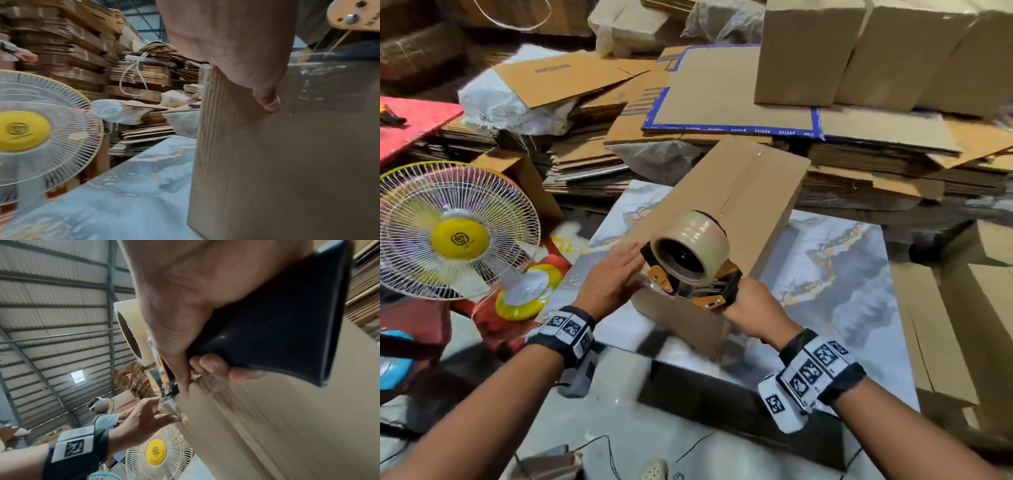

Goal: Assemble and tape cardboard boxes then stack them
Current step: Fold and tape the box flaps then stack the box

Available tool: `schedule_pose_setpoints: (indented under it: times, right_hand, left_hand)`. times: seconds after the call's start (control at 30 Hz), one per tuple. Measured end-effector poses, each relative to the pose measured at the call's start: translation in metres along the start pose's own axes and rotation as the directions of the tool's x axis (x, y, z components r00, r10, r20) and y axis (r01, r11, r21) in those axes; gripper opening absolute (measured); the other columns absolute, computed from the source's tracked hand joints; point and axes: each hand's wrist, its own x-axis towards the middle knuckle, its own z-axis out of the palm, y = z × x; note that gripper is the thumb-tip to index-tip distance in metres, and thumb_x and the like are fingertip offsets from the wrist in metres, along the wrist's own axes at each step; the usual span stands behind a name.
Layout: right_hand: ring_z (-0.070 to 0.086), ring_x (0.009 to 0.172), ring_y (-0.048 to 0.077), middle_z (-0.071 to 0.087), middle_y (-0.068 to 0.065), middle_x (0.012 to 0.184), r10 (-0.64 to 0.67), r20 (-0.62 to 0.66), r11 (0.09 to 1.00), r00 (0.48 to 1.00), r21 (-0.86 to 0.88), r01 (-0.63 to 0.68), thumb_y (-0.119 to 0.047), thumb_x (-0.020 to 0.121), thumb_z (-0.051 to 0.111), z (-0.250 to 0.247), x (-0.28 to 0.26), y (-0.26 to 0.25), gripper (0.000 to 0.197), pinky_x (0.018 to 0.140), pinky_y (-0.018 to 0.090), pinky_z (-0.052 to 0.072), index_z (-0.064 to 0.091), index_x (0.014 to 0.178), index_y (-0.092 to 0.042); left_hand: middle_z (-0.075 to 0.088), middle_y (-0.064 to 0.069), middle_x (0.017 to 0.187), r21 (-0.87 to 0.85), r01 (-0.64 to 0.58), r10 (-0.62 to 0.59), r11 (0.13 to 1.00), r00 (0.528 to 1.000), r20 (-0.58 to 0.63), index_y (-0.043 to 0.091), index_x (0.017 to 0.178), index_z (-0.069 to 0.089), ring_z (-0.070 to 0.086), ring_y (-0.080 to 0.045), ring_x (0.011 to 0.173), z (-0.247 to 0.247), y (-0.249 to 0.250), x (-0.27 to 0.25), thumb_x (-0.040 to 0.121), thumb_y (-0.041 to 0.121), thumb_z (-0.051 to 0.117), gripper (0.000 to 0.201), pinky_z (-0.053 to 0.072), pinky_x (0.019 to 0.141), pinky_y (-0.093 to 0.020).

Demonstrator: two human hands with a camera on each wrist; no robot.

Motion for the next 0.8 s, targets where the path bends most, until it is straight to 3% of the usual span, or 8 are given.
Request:
schedule_pose_setpoints:
  times: [0.13,0.23,0.37,0.5,0.57,0.63,0.73,0.8]
  right_hand:
    - [0.062,0.073,0.025,0.067,0.005,0.085,0.035,-0.017,0.999,0.999,0.017,-0.034,-0.03,0.08,0.067,0.017,0.003,-0.018,0.019,0.059,0.032,0.049,0.065,0.093,-0.016]
    - [0.058,0.07,0.028,0.061,0.006,0.076,0.049,-0.03,0.998,0.998,0.042,-0.048,-0.016,0.08,0.062,0.014,-0.014,-0.005,0.006,0.055,0.031,0.041,0.058,0.083,-0.012]
    - [0.059,0.063,0.021,0.061,-0.003,0.068,0.096,-0.094,0.995,0.991,-0.024,-0.099,-0.032,0.082,0.07,0.011,-0.051,0.036,0.014,0.05,0.032,0.043,0.058,0.076,-0.026]
    - [0.051,0.057,0.017,0.053,-0.002,0.061,0.119,-0.155,0.992,0.981,-0.025,-0.124,-0.025,0.086,0.068,0.01,-0.068,0.052,0.031,0.047,0.029,0.033,0.045,0.064,-0.026]
    - [0.054,0.058,0.02,0.055,-0.002,0.063,0.114,-0.168,0.993,0.979,-0.017,-0.119,-0.026,0.084,0.068,0.011,-0.067,0.052,0.025,0.047,0.032,0.037,0.049,0.067,-0.024]
    - [0.057,0.062,0.022,0.059,-0.002,0.068,0.109,-0.164,0.994,0.98,-0.013,-0.112,-0.03,0.081,0.067,0.013,-0.062,0.053,0.016,0.049,0.033,0.041,0.054,0.074,-0.024]
    - [0.06,0.065,0.021,0.062,-0.003,0.074,0.111,-0.177,0.992,0.978,-0.034,-0.119,-0.037,0.078,0.065,0.015,-0.058,0.057,0.016,0.053,0.036,0.051,0.059,0.087,-0.025]
    - [0.061,0.064,0.021,0.063,-0.002,0.074,0.109,-0.183,0.993,0.977,-0.023,-0.115,-0.035,0.078,0.066,0.015,-0.058,0.057,0.016,0.055,0.037,0.054,0.059,0.086,-0.024]
  left_hand:
    - [0.055,-0.012,0.147,-0.003,0.008,-0.008,1.0,1.0,0.017,0.009,0.135,0.06,0.05,-0.034,0.135,-0.011,-0.019,-0.001,0.085,0.021,0.079,0.055,0.047,0.106,-0.049]
    - [0.05,-0.013,0.151,0.027,-0.003,0.004,1.0,1.0,-0.011,0.004,0.14,0.057,0.047,-0.033,0.139,-0.009,-0.019,-0.002,0.085,0.019,0.081,0.062,0.043,0.111,-0.05]
    - [0.047,-0.013,0.153,0.044,-0.008,0.009,0.999,1.0,-0.019,0.004,0.146,0.051,0.044,-0.032,0.142,-0.009,-0.017,-0.002,0.085,0.023,0.081,0.07,0.038,0.116,-0.045]
    - [0.048,-0.02,0.151,0.108,0.035,-0.036,0.994,0.999,0.012,-0.003,0.144,0.051,0.045,-0.037,0.141,-0.015,-0.004,-0.002,0.086,0.026,0.08,0.071,0.04,0.114,-0.051]
    - [0.048,-0.027,0.148,0.159,0.02,-0.025,0.987,0.999,0.032,-0.007,0.141,0.05,0.047,-0.044,0.137,-0.016,0.012,-0.002,0.082,0.024,0.082,0.074,0.041,0.111,-0.056]
    - [0.046,-0.025,0.151,0.161,-0.064,0.056,0.985,0.997,0.055,-0.004,0.143,0.049,0.046,-0.043,0.139,-0.011,0.034,-0.003,0.08,0.025,0.083,0.077,0.038,0.112,-0.057]
    - [0.047,-0.019,0.151,0.11,-0.209,0.202,0.972,0.977,0.072,0.005,0.141,0.053,0.045,-0.037,0.138,-0.001,0.069,0.001,0.081,0.033,0.082,0.072,0.039,0.112,-0.046]
    - [0.059,-0.017,0.135,0.121,-0.239,0.236,0.963,0.971,0.039,0.009,0.127,0.063,0.054,-0.034,0.123,0.003,0.086,0.005,0.084,0.044,0.077,0.058,0.043,0.103,-0.037]
